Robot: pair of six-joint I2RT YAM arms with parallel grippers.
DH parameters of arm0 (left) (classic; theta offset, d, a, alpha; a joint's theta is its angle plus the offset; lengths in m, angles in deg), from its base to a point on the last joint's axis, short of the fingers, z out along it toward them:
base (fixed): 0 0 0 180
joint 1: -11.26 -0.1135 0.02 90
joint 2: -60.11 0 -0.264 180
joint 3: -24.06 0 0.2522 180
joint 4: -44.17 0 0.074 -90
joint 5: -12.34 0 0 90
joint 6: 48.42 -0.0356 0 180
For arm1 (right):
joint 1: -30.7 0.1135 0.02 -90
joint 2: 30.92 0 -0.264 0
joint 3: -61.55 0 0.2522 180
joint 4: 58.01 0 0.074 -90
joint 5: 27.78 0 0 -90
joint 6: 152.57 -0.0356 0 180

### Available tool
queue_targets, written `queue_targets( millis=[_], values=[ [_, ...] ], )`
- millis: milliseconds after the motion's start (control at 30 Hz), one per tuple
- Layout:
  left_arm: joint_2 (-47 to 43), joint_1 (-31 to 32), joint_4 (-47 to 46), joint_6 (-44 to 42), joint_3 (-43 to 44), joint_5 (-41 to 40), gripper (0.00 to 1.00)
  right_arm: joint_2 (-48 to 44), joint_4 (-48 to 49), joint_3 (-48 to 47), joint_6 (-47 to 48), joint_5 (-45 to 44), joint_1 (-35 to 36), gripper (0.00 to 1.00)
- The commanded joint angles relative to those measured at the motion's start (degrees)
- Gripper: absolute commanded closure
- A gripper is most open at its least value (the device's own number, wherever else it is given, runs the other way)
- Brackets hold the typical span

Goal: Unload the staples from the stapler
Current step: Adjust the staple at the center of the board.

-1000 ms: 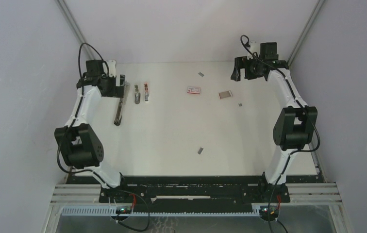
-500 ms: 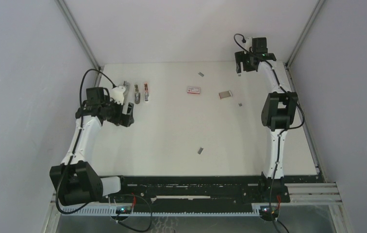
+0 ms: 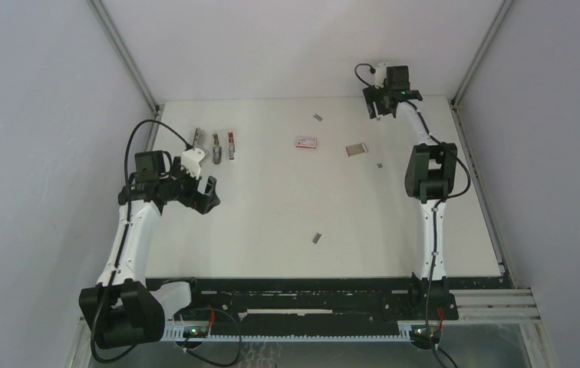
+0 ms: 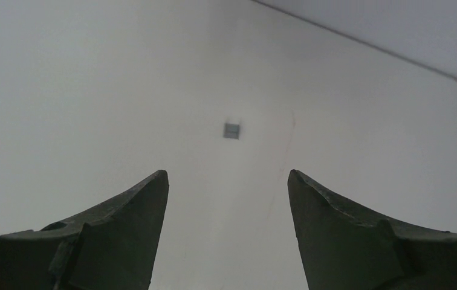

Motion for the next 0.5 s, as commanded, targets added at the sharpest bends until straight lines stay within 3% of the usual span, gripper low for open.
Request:
queue_targets(
  millis=[0, 233, 467],
  values=[
    [-1.41, -0.32, -0.96, -2.54, -0.87, 5.07, 0.00, -0.51, 7.34, -0.96, 8.34, -1.54, 6.70, 0.27],
    [-2.74, -0.31, -0.97, -3.77, -1.71, 6.46, 0.00, 4.26, 16.06, -2.69, 15.21, -13.25, 13.46, 0.24],
    [-3.94, -0.29, -1.42, -4.62, -3.09, 6.47, 0.00, 9.84, 21.84, -8.62, 19.90, -14.35, 15.82, 0.22]
  ],
)
